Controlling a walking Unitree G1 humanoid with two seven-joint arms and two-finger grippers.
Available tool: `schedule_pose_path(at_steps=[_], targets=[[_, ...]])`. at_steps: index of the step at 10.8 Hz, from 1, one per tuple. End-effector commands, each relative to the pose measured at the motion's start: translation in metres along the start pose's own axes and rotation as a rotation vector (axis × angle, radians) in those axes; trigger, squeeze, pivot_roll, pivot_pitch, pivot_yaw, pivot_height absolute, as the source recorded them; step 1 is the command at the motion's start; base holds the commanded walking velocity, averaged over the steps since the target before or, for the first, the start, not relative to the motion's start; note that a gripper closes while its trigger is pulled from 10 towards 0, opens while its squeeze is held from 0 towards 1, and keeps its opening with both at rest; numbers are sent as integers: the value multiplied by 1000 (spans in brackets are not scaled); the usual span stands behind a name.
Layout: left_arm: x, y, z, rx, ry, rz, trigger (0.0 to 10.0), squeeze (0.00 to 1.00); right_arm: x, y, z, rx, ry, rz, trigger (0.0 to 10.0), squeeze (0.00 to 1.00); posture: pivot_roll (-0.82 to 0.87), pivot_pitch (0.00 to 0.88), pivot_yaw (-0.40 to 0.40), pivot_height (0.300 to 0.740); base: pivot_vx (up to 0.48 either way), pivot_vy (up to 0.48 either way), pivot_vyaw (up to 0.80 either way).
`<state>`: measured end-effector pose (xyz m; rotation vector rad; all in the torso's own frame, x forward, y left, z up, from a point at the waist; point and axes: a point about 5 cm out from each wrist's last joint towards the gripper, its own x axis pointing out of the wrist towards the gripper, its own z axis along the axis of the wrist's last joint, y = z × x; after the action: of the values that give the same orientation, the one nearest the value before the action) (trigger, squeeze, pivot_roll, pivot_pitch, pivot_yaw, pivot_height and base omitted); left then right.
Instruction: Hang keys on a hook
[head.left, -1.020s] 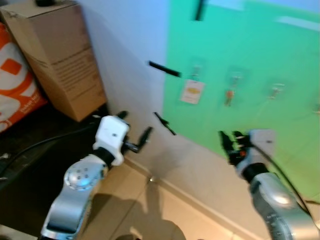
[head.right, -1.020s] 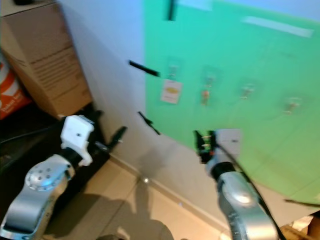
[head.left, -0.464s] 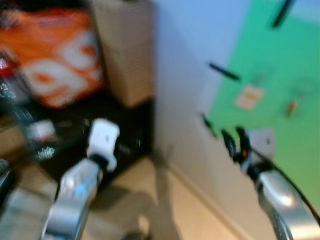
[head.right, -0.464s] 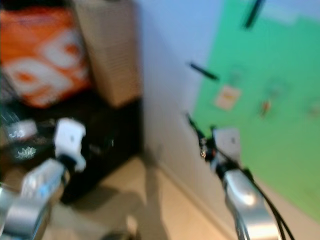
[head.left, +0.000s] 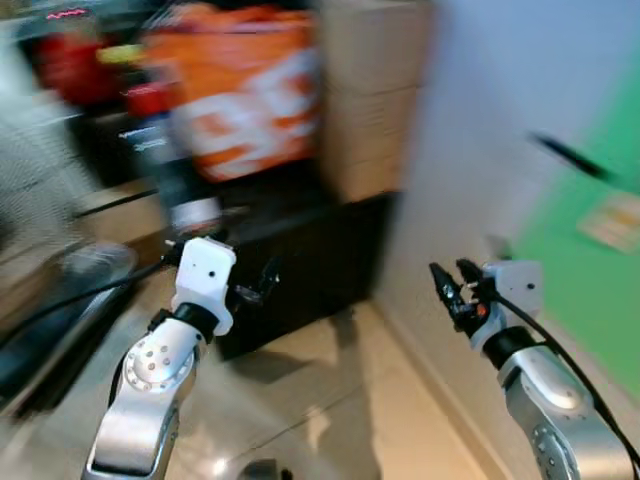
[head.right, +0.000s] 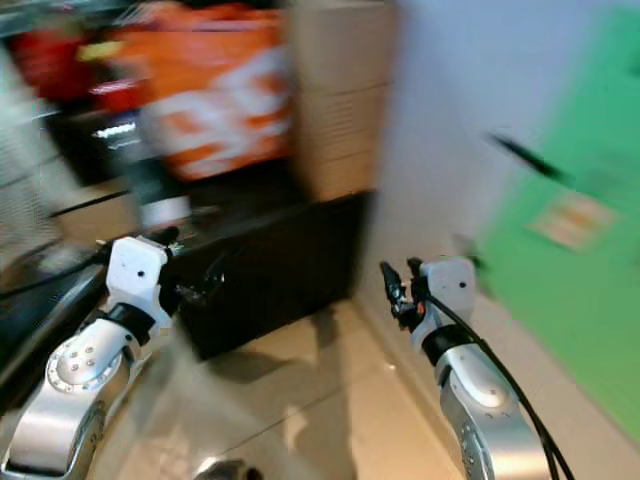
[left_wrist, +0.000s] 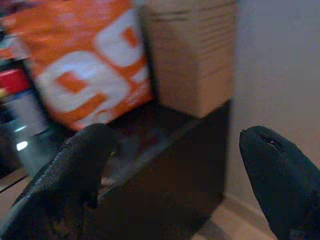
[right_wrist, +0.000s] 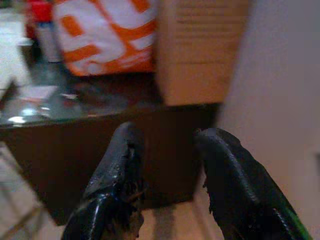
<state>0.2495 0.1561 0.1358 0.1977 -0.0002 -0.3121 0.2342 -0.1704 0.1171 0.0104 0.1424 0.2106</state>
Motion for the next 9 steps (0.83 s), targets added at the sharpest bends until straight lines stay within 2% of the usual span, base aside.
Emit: schedule_pose_path(at_steps=[1,2,3,7,8,9], targets=[[1,3,-1,1,1,6,10000,0,3,-5,2,6,-2,-16,10000,0,-47,33,-1,740,401,0,800],[3,8,1,1,-1,30,10000,0,6,-12,2,2,2,-85,10000,0,-49,37,-3,740,480,0,800],[4,10,2,0,-3,40,10000,0,7,-14,3,10,-8,-113,10000,0,-49,38,-3,740,480,0,0],[5,9,2,-3,-5,34,10000,0,8,-10,5,-68,-15,-79,10000,0,-56,43,-2,740,480,0,0],[6,9,2,-4,-7,34,10000,0,9,-10,5,-69,-15,-82,10000,0,-54,42,-5,740,480,0,800],[6,9,2,-5,-7,37,10000,0,10,-10,5,-63,-13,-82,10000,0,-54,41,-7,740,480,0,0]])
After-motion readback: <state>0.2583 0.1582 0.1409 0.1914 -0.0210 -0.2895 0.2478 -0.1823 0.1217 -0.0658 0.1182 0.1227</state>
